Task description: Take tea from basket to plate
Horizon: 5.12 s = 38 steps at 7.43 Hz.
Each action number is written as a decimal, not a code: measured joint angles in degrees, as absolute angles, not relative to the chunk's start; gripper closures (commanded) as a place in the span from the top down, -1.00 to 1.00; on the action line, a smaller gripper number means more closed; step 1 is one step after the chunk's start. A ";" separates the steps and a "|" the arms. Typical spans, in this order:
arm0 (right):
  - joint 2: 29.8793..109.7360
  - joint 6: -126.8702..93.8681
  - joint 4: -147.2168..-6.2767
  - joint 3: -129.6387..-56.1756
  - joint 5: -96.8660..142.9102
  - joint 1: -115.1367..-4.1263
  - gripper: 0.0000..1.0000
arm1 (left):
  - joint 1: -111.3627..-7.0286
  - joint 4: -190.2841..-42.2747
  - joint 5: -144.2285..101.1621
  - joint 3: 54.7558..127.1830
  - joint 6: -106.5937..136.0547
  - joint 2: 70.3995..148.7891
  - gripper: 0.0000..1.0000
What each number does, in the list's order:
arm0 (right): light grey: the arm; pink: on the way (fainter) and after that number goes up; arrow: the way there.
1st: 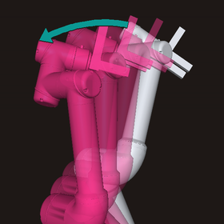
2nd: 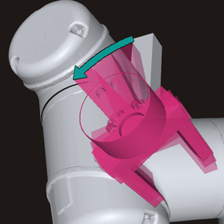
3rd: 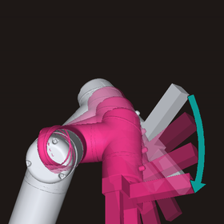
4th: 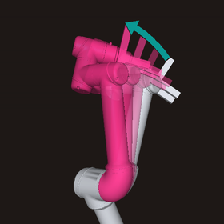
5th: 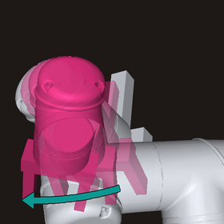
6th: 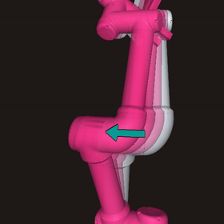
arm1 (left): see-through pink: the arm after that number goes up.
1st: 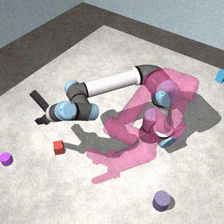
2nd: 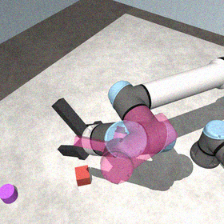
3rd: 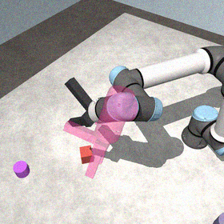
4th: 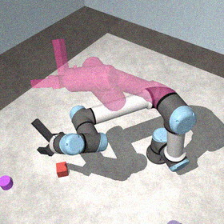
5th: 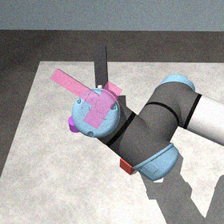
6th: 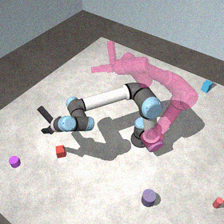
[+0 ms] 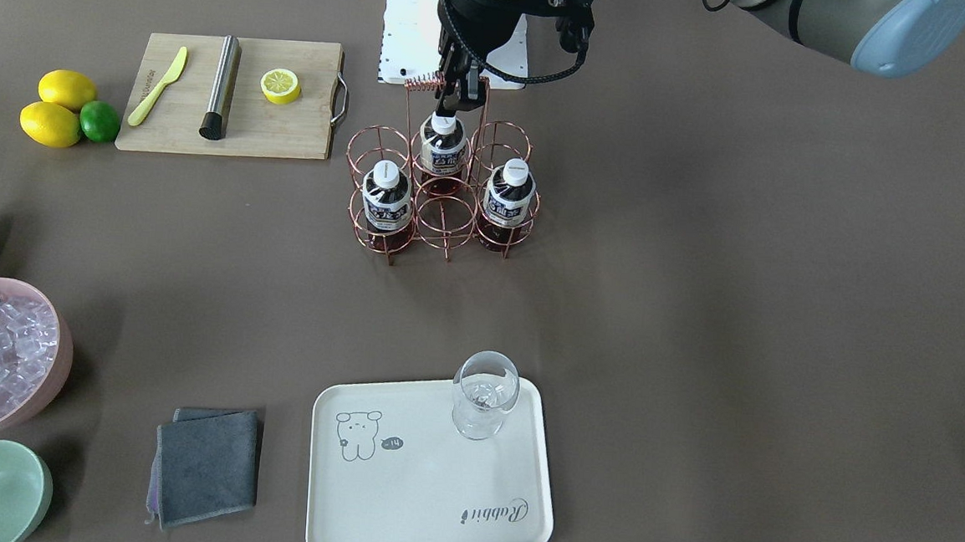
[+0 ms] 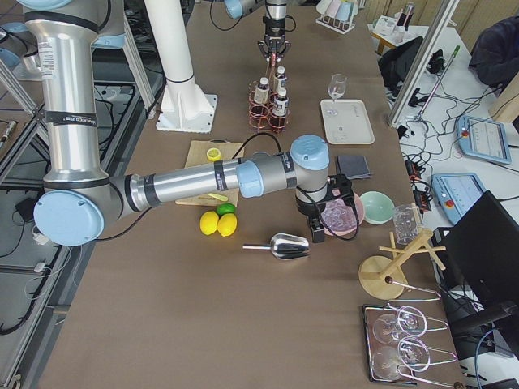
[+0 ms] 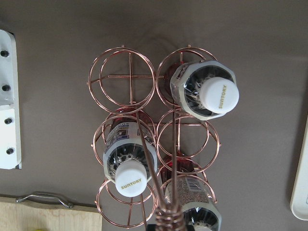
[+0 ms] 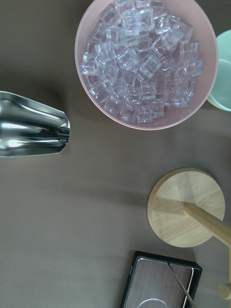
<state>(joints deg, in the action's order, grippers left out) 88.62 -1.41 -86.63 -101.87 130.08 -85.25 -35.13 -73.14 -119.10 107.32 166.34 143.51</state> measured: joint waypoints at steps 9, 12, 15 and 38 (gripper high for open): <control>88.41 -1.62 -86.71 -103.17 131.17 -85.19 1.00 | -34.92 -73.04 -119.65 108.35 164.34 141.85 -1.00; 86.64 -2.51 -86.85 -103.74 131.47 -84.42 1.00 | -35.29 -72.96 -120.56 108.85 163.15 140.78 -1.00; 85.25 -2.85 -86.82 -104.44 131.49 -82.46 1.00 | -35.43 -72.93 -121.64 108.78 162.97 140.89 -1.00; 66.01 -28.04 -52.08 -109.50 113.00 -36.94 0.96 | -37.41 -72.81 -123.49 104.36 162.86 143.18 -1.00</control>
